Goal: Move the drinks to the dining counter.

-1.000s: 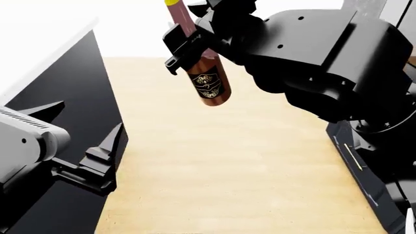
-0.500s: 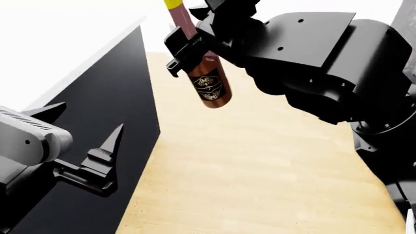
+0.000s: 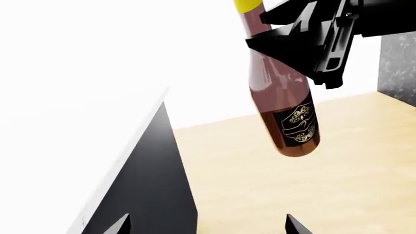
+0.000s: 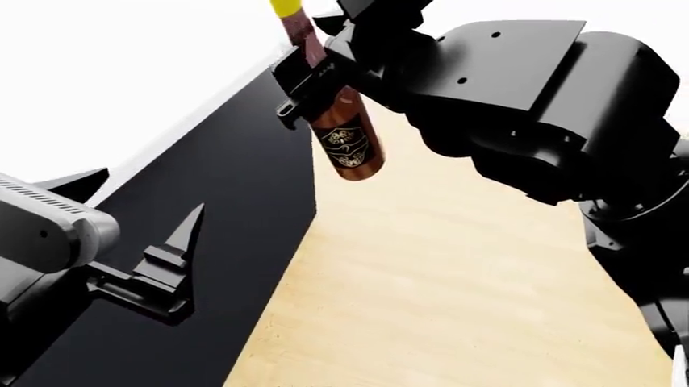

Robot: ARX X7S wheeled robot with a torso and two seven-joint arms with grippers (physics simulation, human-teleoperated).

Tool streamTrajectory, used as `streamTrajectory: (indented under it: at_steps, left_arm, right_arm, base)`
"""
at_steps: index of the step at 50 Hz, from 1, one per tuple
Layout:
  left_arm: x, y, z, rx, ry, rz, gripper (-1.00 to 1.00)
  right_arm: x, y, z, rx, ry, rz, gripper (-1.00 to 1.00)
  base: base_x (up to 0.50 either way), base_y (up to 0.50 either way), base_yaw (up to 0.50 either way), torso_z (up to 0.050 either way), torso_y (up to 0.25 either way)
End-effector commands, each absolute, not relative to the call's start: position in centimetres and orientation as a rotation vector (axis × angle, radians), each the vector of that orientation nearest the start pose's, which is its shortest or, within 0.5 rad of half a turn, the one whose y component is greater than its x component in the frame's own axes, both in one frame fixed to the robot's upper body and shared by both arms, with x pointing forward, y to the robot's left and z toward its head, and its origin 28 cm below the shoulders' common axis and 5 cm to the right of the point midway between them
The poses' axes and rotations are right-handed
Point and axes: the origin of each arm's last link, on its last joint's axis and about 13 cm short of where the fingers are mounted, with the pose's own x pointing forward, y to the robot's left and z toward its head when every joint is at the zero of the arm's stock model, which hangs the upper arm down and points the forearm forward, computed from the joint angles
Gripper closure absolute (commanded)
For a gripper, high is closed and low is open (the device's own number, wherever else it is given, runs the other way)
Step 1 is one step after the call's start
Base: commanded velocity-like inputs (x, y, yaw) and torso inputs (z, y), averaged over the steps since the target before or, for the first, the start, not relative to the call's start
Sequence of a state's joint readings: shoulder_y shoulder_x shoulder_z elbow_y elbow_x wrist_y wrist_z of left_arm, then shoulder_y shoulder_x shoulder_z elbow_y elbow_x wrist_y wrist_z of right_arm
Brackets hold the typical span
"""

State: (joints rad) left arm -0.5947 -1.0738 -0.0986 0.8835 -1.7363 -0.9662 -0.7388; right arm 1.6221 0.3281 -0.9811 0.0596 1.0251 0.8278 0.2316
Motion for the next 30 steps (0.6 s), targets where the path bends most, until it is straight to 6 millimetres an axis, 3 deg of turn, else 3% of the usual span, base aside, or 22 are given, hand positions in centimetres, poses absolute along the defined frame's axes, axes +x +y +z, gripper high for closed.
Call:
streamTrajectory:
  at_steps: [1, 30]
  left_arm:
    - [14.83, 27.27, 26.15, 0.214, 0.015, -0.283, -1.00]
    - [14.88, 27.23, 26.06, 0.215, 0.019, -0.282, -1.00]
  right_arm:
    - [32.69, -3.32, 36.54, -0.507, -0.226, 0.473, 1.00]
    - [32.71, -3.46, 36.29, -0.510, -0.216, 0.478, 1.00]
  base:
    - [0.00, 0.00, 0.50, 0.000, 0.000]
    - [0.00, 0.00, 0.50, 0.001, 0.003]
